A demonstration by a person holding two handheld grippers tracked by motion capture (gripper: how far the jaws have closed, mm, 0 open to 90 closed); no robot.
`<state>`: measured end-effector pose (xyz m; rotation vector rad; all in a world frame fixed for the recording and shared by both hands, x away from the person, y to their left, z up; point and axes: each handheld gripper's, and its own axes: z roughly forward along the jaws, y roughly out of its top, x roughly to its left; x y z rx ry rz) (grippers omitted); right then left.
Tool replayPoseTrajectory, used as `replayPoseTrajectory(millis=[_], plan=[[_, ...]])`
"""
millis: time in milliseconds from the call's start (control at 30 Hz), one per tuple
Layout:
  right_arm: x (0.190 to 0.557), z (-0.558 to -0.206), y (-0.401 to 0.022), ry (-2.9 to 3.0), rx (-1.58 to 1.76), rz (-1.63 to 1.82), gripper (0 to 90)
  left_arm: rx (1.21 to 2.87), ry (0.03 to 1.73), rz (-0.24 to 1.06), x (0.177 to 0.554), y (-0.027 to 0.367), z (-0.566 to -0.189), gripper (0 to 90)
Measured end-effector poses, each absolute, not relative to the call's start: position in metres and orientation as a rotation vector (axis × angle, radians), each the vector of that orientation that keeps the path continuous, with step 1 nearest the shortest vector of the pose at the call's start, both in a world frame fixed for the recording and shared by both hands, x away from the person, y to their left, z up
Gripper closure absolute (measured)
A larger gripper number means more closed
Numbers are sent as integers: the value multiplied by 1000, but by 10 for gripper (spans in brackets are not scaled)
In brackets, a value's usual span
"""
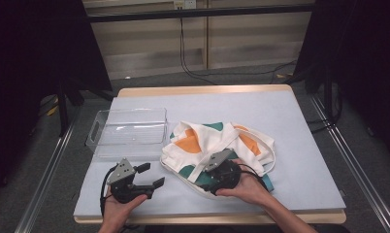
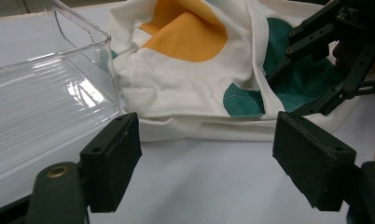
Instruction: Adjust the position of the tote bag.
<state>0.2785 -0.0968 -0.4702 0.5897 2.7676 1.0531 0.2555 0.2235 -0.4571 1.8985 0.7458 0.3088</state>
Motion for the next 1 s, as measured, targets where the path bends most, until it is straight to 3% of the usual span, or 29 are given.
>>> replayPoseTrajectory(millis=[267,333,467,1000], plan=[[280,-469,-97,2752,620,1023,536,1899,744,305,256,223,-457,230],[283,-469,-100,2751,633,1038,651,1900,745,295,256,223,-458,230],[289,-467,-104,2753,678,1077,777,1904,741,299,257,223,-458,230],[292,-455,-114,2744,692,1251,837,1923,694,252,255,218,-457,286]])
